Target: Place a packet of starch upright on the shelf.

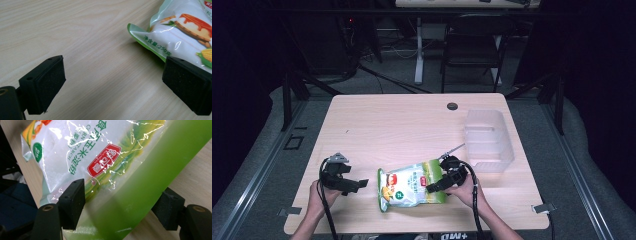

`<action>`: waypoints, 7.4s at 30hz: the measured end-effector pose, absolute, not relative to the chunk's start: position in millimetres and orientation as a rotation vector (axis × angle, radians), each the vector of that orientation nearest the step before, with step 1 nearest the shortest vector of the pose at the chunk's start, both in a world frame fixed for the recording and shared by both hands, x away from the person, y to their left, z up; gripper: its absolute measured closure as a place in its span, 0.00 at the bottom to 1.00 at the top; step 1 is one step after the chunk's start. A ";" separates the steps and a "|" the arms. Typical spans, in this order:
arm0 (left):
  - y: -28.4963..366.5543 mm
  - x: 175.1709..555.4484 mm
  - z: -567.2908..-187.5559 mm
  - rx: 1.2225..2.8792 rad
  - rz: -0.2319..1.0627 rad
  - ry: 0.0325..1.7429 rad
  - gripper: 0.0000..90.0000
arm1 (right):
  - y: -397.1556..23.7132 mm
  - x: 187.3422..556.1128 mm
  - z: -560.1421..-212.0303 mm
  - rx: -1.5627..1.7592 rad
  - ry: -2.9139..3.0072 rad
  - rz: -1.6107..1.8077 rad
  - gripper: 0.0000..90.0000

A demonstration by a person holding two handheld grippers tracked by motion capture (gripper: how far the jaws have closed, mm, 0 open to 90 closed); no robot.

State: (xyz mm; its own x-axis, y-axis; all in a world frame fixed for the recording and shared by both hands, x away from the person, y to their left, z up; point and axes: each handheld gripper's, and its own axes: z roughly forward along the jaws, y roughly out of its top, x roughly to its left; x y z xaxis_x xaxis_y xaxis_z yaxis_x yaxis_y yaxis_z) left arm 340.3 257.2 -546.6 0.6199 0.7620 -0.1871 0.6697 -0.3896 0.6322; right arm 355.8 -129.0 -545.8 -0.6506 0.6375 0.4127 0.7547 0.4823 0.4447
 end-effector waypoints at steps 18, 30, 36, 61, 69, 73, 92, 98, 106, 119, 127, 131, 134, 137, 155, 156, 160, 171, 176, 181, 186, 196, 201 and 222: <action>255.5 340.9 -548.9 2.173 0.180 1.109 0.09 | -131.0 356.3 -545.6 -1.262 -2.534 -0.966 0.45; 255.4 341.3 -549.2 2.174 0.171 1.103 0.10 | -129.8 358.2 -552.9 -1.293 -2.473 -0.944 0.45; 255.5 341.6 -549.5 2.176 0.170 1.102 0.10 | -129.1 354.7 -548.9 -1.313 -2.474 -1.015 0.63; 255.8 341.4 -549.3 2.184 0.164 1.094 0.10 | -132.5 353.4 -547.7 -1.215 -2.524 -1.042 0.93; 255.9 341.4 -548.8 2.184 0.176 1.090 0.11 | -135.9 359.7 -562.9 -1.287 -2.372 -1.051 0.67; 255.4 341.2 -548.7 2.187 0.176 1.089 0.11 | -137.0 360.8 -564.8 -1.275 -2.331 -1.053 0.73; 255.8 341.0 -549.0 2.184 0.169 1.091 0.11 | -122.4 345.4 -539.4 -1.135 -2.630 -1.063 1.00; 256.2 341.2 -549.0 2.183 0.169 1.091 0.11 | -123.5 342.8 -530.8 -1.111 -2.699 -1.059 1.00; 256.3 341.3 -548.9 2.187 0.174 1.089 0.11 | -130.5 343.3 -523.4 -1.106 -2.693 -1.106 1.00; 257.1 341.2 -548.3 2.181 0.177 1.090 0.11 | -136.6 341.3 -509.1 -1.067 -2.783 -1.121 1.00; 257.2 341.3 -548.2 2.182 0.181 1.087 0.11 | -142.7 340.9 -499.5 -1.032 -2.834 -1.135 1.00; 257.3 341.3 -548.5 2.183 0.179 1.090 0.11 | -146.0 341.6 -497.0 -1.040 -2.845 -1.137 1.00; 257.5 341.3 -548.4 2.182 0.180 1.090 0.11 | -150.0 342.7 -494.1 -1.062 -2.853 -1.142 1.00; 257.3 341.2 -548.5 2.183 0.178 1.090 0.11 | -153.1 343.8 -491.5 -1.067 -2.864 -1.133 1.00; 257.8 341.7 -548.5 2.179 0.180 1.100 0.11 | -160.5 345.0 -471.5 -1.079 -2.922 -1.131 1.00; 257.8 341.6 -548.5 2.178 0.179 1.099 0.11 | -159.9 347.0 -467.3 -1.078 -2.928 -1.132 1.00; 258.2 341.7 -548.4 2.177 0.181 1.101 0.11 | -156.7 350.1 -460.3 -1.072 -2.949 -1.120 1.00; 258.3 341.9 -548.4 2.175 0.177 1.100 0.11 | -151.4 359.6 -439.9 -1.044 -2.935 -1.131 1.00; 257.5 342.9 -548.8 2.177 0.174 1.097 0.11 | -150.4 362.1 -428.2 -1.042 -2.937 -1.153 1.00; 257.8 343.3 -548.9 2.176 0.177 1.096 0.11 | -151.8 363.3 -420.9 -1.031 -2.929 -1.170 1.00; 257.7 343.1 -548.6 2.174 0.177 1.098 0.11 | -149.8 365.1 -410.9 -1.009 -2.950 -1.177 1.00; 258.2 343.5 -548.8 2.177 0.180 1.097 0.11 | -148.1 368.9 -398.7 -0.997 -3.002 -1.141 1.00; 258.0 343.7 -549.0 2.177 0.179 1.099 0.11 | -149.5 371.0 -390.9 -0.996 -3.029 -1.137 1.00; 255.5 345.1 -549.3 2.180 0.185 1.096 0.11 | -169.7 383.6 -346.8 -1.062 -3.105 -1.154 1.00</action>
State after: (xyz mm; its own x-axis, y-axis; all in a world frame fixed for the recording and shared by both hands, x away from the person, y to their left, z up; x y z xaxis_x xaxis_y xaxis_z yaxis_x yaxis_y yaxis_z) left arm 345.1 255.5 -549.3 0.6349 0.7542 -0.1674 0.6574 -0.4136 0.6299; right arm 383.6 -169.7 -346.8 -0.7626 0.6394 -0.0982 0.4199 0.6048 0.6767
